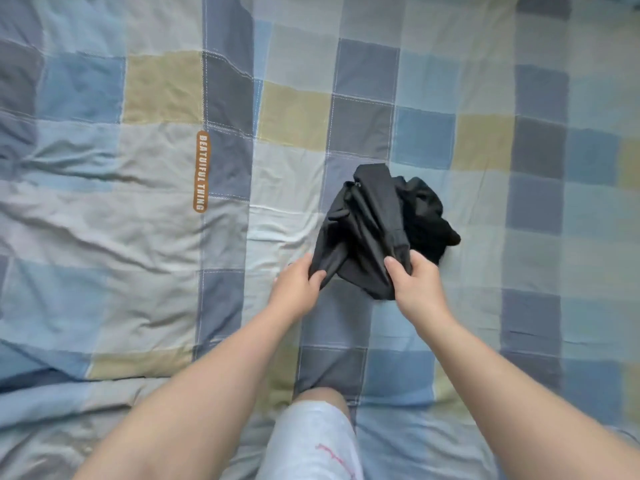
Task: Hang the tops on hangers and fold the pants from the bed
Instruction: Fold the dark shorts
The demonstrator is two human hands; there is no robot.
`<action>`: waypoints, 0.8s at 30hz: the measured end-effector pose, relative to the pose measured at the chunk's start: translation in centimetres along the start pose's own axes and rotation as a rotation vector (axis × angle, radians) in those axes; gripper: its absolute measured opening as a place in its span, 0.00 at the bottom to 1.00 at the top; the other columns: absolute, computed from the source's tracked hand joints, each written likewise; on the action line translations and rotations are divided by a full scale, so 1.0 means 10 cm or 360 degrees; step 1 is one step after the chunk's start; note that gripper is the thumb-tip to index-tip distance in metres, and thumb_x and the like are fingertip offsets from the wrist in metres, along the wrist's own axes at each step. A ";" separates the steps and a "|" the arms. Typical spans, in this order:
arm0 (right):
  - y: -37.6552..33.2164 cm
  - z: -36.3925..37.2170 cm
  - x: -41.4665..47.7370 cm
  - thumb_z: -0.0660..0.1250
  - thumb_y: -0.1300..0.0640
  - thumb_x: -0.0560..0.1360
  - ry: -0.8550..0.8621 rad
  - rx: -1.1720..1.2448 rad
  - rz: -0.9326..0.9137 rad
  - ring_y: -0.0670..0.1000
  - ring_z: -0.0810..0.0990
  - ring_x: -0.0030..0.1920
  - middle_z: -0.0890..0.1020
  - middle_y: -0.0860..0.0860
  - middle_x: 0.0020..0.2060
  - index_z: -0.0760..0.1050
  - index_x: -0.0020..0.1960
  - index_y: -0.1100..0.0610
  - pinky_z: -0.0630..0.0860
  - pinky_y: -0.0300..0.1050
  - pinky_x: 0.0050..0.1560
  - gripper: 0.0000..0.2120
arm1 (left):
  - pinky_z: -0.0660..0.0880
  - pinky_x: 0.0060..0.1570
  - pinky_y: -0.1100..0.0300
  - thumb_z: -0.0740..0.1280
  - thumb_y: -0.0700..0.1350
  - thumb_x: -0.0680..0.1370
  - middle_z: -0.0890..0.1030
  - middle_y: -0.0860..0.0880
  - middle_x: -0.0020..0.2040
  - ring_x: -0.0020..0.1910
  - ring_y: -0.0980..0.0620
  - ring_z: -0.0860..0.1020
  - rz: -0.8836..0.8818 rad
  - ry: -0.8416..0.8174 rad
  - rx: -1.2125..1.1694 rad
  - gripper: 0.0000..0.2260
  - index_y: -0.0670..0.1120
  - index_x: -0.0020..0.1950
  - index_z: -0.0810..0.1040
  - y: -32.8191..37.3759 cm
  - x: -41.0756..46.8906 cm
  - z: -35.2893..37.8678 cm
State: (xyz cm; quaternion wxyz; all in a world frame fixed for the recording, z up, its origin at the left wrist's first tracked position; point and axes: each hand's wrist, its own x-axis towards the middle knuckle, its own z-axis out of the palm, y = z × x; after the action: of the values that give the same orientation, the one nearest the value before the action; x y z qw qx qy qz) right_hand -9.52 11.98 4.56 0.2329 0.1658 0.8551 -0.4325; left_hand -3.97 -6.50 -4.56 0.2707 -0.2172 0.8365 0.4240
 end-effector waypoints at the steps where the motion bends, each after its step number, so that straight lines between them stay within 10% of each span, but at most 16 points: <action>1: 0.05 -0.09 -0.23 0.66 0.56 0.80 0.0014 0.0017 -0.0014 0.48 0.78 0.42 0.81 0.42 0.36 0.76 0.41 0.51 0.75 0.43 0.45 0.09 | 0.73 0.57 0.46 0.62 0.50 0.82 0.79 0.44 0.55 0.57 0.41 0.76 -0.0023 -0.0023 0.0000 0.11 0.45 0.59 0.74 0.06 -0.23 0.06; 10: 0.27 -1.05 -2.19 0.66 0.56 0.80 0.0078 0.0003 -0.0285 0.60 0.77 0.42 0.81 0.56 0.37 0.75 0.43 0.59 0.75 0.55 0.46 0.09 | 0.70 0.66 0.46 0.69 0.48 0.79 0.70 0.48 0.70 0.67 0.47 0.72 0.0452 0.0025 0.0026 0.25 0.51 0.74 0.66 0.92 -2.28 0.19; 16: 0.23 -1.83 -3.31 0.66 0.59 0.80 0.0110 -0.0214 -0.0702 0.42 0.72 0.33 0.76 0.38 0.29 0.73 0.37 0.49 0.67 0.47 0.39 0.13 | 0.67 0.71 0.48 0.72 0.42 0.75 0.58 0.50 0.80 0.75 0.46 0.63 0.1036 0.0046 0.0201 0.37 0.62 0.78 0.60 1.44 -3.56 0.27; 24: -0.18 -2.28 -4.59 0.66 0.63 0.80 -0.0079 -0.0048 -0.0663 0.45 0.83 0.54 0.87 0.45 0.49 0.85 0.55 0.54 0.76 0.46 0.60 0.10 | 0.70 0.66 0.50 0.71 0.43 0.78 0.79 0.51 0.61 0.63 0.51 0.75 0.1181 -0.0126 0.0136 0.13 0.48 0.63 0.80 1.76 -4.69 -0.15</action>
State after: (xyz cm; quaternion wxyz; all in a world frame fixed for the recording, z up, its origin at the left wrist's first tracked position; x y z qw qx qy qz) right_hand 22.22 25.80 42.46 0.1619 -0.0289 0.8713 -0.4624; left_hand 20.75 8.16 36.47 0.1396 0.1288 0.8641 0.4661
